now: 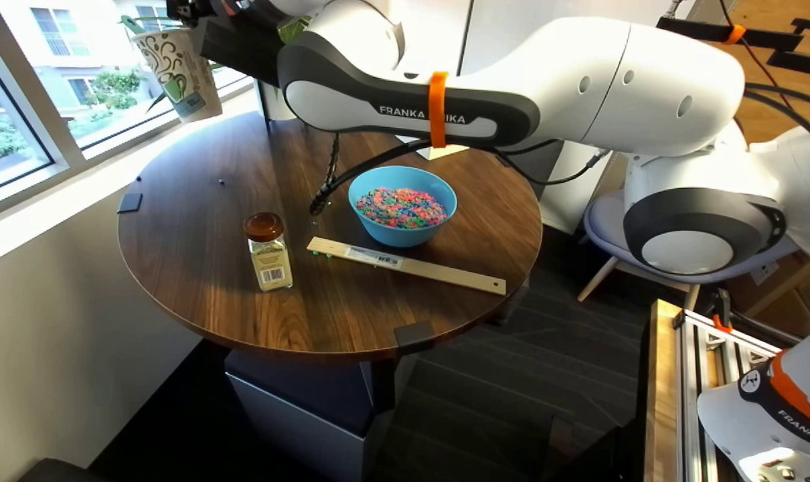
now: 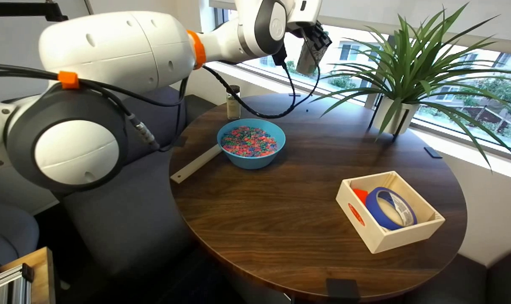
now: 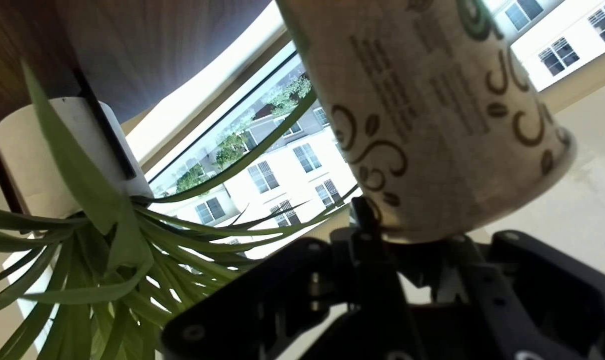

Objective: Lift the cup from the table and put it in the box

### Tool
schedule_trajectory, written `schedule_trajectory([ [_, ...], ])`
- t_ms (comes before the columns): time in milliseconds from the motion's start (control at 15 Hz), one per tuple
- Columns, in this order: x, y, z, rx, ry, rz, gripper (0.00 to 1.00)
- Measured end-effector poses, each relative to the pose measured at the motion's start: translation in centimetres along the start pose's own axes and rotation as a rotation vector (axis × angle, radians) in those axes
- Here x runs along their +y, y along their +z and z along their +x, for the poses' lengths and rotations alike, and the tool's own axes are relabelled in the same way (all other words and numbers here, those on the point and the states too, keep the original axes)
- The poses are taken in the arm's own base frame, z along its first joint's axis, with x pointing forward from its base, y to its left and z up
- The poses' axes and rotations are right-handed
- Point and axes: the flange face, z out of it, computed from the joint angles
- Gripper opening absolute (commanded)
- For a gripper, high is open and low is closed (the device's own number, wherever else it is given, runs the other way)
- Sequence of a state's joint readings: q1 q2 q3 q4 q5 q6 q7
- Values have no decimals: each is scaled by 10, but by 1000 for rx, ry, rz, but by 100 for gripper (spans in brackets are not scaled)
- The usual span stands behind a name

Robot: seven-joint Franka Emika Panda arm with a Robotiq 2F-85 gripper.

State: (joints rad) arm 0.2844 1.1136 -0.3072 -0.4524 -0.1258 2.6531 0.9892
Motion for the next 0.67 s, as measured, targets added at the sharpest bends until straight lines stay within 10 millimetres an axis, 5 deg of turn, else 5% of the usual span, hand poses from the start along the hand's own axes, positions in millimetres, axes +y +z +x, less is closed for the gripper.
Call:
schedule_trajectory([
  [267,-7,-18,25,39,4,18,2],
  [667,-48,-70,60,21,63,56,2],
])
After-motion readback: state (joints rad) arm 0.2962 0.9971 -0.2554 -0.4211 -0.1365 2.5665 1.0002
